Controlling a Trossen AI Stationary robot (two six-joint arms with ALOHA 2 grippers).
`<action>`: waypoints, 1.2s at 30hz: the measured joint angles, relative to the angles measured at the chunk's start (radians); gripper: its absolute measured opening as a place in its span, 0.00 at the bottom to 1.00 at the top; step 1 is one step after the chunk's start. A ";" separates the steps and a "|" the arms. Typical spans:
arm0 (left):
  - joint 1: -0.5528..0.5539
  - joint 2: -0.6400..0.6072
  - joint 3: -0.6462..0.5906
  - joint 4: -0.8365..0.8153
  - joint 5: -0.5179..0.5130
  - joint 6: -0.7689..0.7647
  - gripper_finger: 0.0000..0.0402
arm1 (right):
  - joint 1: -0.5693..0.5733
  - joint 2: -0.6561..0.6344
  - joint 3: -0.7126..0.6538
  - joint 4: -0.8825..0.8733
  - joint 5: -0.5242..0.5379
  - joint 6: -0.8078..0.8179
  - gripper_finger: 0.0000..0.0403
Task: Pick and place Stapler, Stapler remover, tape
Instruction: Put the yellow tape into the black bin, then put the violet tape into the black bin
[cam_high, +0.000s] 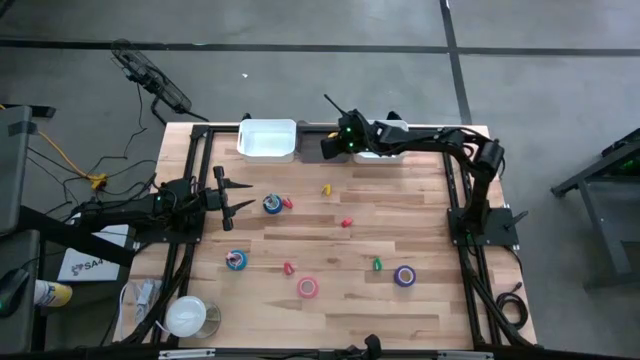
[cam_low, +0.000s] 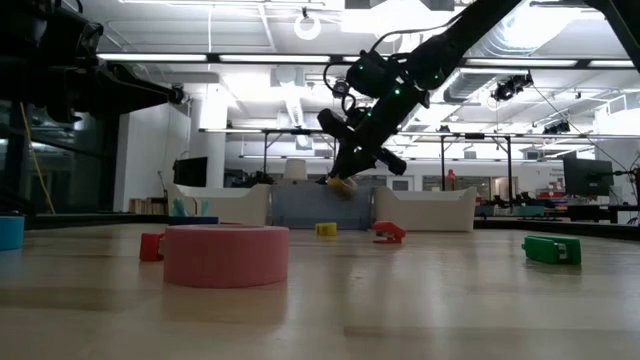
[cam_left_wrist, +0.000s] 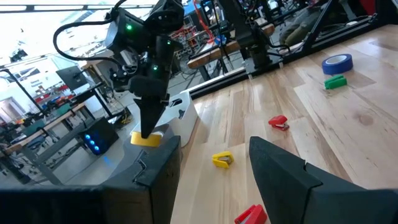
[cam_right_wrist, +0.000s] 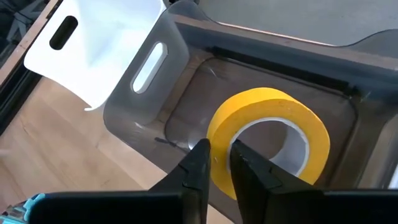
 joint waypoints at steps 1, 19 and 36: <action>0.000 0.000 0.000 0.000 0.000 0.000 0.46 | 0.000 0.000 0.000 0.000 0.000 0.000 0.14; 0.000 0.000 0.000 0.000 0.000 0.000 0.46 | 0.000 0.000 0.000 -0.046 -0.002 0.032 0.18; 0.000 0.000 0.000 0.000 0.000 0.000 0.46 | -0.001 -0.001 0.000 -0.068 -0.041 0.013 0.19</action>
